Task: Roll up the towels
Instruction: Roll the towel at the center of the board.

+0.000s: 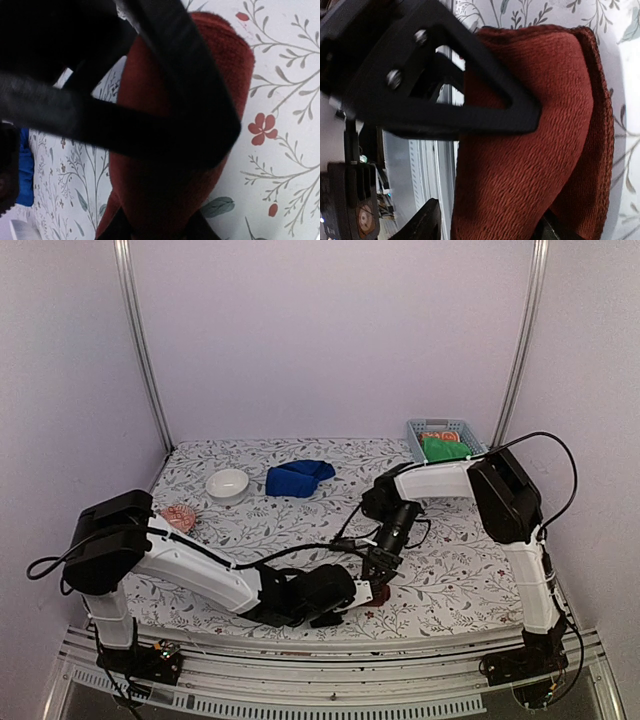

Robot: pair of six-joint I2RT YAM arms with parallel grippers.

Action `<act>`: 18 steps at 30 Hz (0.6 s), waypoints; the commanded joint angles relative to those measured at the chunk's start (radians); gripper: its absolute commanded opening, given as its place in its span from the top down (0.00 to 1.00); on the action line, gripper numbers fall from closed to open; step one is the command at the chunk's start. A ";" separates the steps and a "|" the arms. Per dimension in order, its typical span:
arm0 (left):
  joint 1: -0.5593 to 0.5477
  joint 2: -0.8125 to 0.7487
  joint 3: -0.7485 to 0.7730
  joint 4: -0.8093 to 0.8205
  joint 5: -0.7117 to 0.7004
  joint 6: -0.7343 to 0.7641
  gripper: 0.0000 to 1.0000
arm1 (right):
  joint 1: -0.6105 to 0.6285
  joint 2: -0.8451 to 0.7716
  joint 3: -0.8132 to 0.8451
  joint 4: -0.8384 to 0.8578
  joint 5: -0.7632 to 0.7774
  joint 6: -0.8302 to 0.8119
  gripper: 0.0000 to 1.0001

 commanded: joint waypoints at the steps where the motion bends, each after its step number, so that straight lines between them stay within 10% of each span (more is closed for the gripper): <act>1: 0.061 0.071 0.008 -0.132 0.211 -0.069 0.77 | -0.091 -0.172 -0.100 -0.002 0.051 -0.151 0.40; 18: 0.277 0.188 0.351 -0.471 0.792 -0.281 0.93 | -0.217 -1.011 -0.699 0.725 0.302 0.010 0.44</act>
